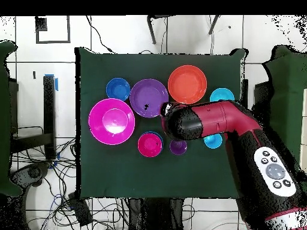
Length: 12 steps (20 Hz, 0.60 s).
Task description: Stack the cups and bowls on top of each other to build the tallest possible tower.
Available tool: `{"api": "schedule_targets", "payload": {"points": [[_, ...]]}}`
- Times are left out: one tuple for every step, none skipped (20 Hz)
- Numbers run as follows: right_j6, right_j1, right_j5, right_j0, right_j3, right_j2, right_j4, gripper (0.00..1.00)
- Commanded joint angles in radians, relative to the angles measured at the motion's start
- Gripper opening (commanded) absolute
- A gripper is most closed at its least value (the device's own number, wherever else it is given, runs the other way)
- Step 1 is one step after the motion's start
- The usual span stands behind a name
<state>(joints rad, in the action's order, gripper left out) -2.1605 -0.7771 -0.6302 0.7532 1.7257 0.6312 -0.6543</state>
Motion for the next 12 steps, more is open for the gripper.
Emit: {"api": "schedule_targets", "payload": {"points": [[0.165,-0.052,0.002,-0.026,0.025,-0.007,-0.088,1.00],[0.166,-0.054,0.006,-0.026,0.033,-0.004,-0.089,1.00],[0.166,-0.054,0.007,-0.026,0.036,-0.002,-0.089,1.00],[0.164,-0.051,0.005,-0.027,0.038,0.000,-0.087,1.00],[0.162,-0.047,0.009,-0.028,0.039,-0.001,-0.091,1.00],[0.160,-0.042,0.012,-0.030,0.039,-0.002,-0.095,1.00],[0.156,-0.037,0.018,-0.031,0.036,-0.004,-0.102,1.00],[0.152,-0.032,0.025,-0.032,0.035,-0.007,-0.110,1.00],[0.148,-0.026,0.030,-0.034,0.032,-0.010,-0.117,1.00],[0.138,-0.018,0.036,-0.040,0.024,-0.015,-0.127,1.00],[0.128,-0.008,0.046,-0.047,0.015,-0.021,-0.141,1.00],[0.116,0.003,0.057,-0.055,0.005,-0.027,-0.157,1.00]]}}
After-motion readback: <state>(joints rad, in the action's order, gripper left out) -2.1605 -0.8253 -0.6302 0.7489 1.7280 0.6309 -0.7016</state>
